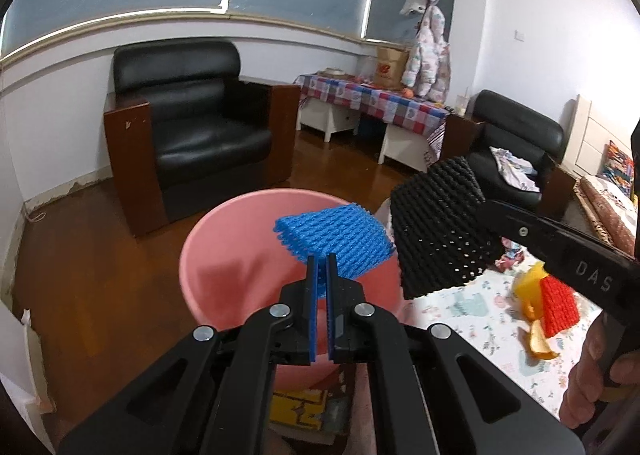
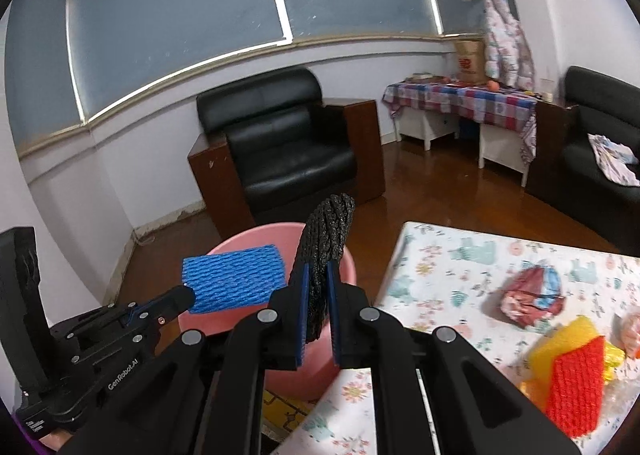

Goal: Collect trash
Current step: 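Open both grippers over the pink bucket to drop the foam nets, then move both open tools back over the trash on the table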

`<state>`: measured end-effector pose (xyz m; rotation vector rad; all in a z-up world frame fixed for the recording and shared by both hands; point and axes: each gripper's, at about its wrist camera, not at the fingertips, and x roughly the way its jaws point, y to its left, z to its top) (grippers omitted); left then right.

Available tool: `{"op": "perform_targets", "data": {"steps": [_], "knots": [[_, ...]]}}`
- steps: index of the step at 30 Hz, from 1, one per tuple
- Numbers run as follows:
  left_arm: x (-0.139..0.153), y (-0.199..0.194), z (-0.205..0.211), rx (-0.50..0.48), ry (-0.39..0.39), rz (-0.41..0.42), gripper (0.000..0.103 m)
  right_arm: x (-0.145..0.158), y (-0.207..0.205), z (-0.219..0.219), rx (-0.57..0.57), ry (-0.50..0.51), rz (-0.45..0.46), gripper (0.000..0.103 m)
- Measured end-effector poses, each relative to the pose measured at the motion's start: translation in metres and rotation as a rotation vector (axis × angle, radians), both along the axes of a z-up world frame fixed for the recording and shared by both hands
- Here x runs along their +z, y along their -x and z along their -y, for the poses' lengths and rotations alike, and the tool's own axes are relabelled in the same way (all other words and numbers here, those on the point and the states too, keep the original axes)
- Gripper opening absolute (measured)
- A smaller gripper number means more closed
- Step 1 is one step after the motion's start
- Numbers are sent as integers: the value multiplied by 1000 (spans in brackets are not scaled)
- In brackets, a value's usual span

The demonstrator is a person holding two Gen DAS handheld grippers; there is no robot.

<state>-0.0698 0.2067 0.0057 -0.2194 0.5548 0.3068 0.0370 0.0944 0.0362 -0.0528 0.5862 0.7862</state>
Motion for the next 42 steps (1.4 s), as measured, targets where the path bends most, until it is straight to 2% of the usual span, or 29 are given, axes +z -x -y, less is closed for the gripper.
{"op": "perform_targets", "data": {"steps": [12, 15, 16, 18, 20, 22, 25, 35, 42], "knots": [[-17, -3, -23, 24, 20, -42, 3, -43, -5, -55, 79, 102, -74, 10], [-19, -5, -26, 21, 28, -53, 4, -50, -9, -59, 81, 115, -100, 18], [-20, -6, -26, 17, 34, -57, 4, -51, -10, -57, 79, 114, -106, 24], [-22, -7, -27, 10, 36, -68, 8, -54, -13, -56, 74, 108, -121, 27], [-23, -7, -28, 6, 40, -70, 25, -57, -14, -54, 72, 107, -135, 27], [-25, -8, -31, 8, 50, -67, 31, -60, -16, -53, 71, 108, -149, 28], [-26, -11, -34, 11, 58, -76, 32, -64, -17, -52, 74, 110, -158, 40], [-14, -10, -37, 16, 38, -48, 32, -52, -15, -41, 72, 78, -142, 42], [5, -7, -25, 11, 1, -7, 32, -36, -6, -15, 48, 49, -121, 43]]}}
